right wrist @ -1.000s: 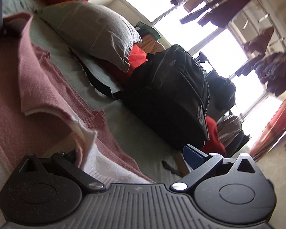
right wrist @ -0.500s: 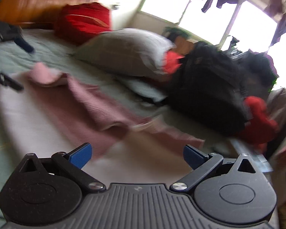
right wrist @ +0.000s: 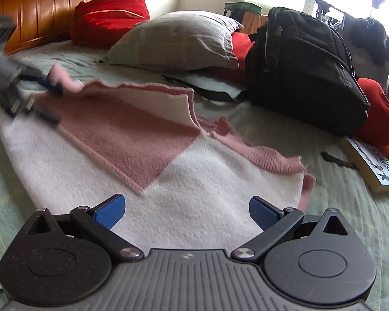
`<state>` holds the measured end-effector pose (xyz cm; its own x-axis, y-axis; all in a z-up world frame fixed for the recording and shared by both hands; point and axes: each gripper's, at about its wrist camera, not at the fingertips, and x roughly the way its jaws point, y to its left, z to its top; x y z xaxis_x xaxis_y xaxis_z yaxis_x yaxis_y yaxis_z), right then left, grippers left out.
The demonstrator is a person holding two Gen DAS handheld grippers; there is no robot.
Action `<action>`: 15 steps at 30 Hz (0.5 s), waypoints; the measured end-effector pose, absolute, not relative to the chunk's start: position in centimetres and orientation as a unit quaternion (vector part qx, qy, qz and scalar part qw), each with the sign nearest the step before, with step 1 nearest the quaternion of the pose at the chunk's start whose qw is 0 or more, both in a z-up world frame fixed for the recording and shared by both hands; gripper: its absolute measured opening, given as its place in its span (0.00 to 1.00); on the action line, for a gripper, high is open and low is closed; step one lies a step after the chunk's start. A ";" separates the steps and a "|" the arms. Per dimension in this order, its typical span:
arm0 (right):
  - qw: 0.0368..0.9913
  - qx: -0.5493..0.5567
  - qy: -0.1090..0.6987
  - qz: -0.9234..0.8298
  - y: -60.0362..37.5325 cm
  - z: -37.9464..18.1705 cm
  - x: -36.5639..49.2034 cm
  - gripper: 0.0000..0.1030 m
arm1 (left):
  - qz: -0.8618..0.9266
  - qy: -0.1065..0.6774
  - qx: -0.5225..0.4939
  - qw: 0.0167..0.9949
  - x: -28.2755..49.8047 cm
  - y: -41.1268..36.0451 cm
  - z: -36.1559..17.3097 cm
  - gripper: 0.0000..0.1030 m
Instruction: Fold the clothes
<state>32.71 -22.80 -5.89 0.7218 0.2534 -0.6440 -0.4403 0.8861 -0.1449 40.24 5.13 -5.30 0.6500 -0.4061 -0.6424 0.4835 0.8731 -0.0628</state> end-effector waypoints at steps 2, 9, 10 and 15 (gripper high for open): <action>0.915 -0.139 0.328 0.187 -23.0 -6.4 32.9 1.00 | -0.226 0.324 0.042 0.918 41.6 5.6 -4.7 0.99; 0.918 -0.120 0.327 0.192 -23.6 -6.5 31.9 1.00 | -0.227 0.330 0.036 0.916 41.1 5.3 -4.5 0.99; 0.917 -0.119 0.326 0.194 -23.7 -6.5 31.6 1.00 | -0.232 0.334 0.047 0.912 40.6 5.1 -4.8 0.99; 0.916 -0.108 0.336 0.190 -24.3 -7.1 30.0 1.00 | -0.214 0.348 0.121 0.905 37.1 4.8 -6.8 0.99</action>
